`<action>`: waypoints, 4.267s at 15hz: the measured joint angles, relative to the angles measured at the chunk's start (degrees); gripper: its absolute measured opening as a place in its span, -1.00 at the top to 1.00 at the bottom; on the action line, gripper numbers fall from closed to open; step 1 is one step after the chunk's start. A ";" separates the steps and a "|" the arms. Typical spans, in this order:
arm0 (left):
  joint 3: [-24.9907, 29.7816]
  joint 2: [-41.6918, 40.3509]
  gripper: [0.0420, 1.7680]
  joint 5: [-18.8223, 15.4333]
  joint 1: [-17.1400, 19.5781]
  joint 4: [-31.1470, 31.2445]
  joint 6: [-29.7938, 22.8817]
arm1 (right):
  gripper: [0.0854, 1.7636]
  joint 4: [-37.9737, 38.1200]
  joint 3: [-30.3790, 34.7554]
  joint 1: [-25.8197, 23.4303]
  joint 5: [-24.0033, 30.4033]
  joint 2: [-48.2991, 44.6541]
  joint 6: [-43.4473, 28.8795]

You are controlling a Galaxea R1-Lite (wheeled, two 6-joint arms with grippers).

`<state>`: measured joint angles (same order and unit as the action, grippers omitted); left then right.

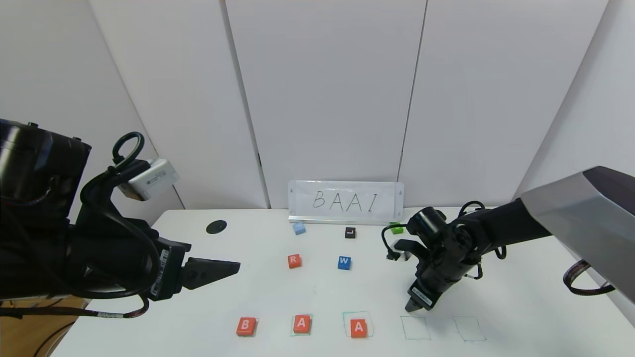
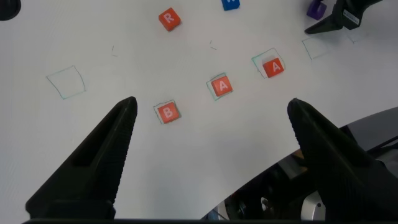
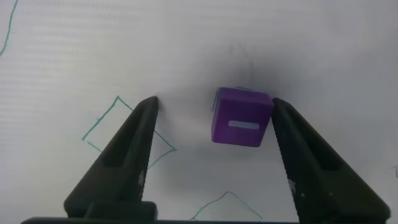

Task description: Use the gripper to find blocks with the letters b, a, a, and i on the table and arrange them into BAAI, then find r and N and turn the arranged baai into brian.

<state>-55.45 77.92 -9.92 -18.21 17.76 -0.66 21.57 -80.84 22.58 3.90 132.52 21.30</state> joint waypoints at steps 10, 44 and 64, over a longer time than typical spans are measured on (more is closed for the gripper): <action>0.52 0.38 -0.94 1.17 -1.21 0.00 -0.02 | 0.47 0.46 0.30 0.16 0.11 -0.55 0.32; 1.60 0.83 -0.94 1.34 -1.79 -0.20 2.11 | 0.47 0.88 9.62 7.46 2.30 -5.55 37.17; 2.29 0.94 -0.94 1.58 -3.54 -0.26 2.11 | -0.06 0.77 9.14 6.58 2.50 -4.35 38.01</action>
<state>-53.16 78.86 -8.34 -21.75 17.51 1.45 22.33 -71.69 29.16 6.40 128.17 59.31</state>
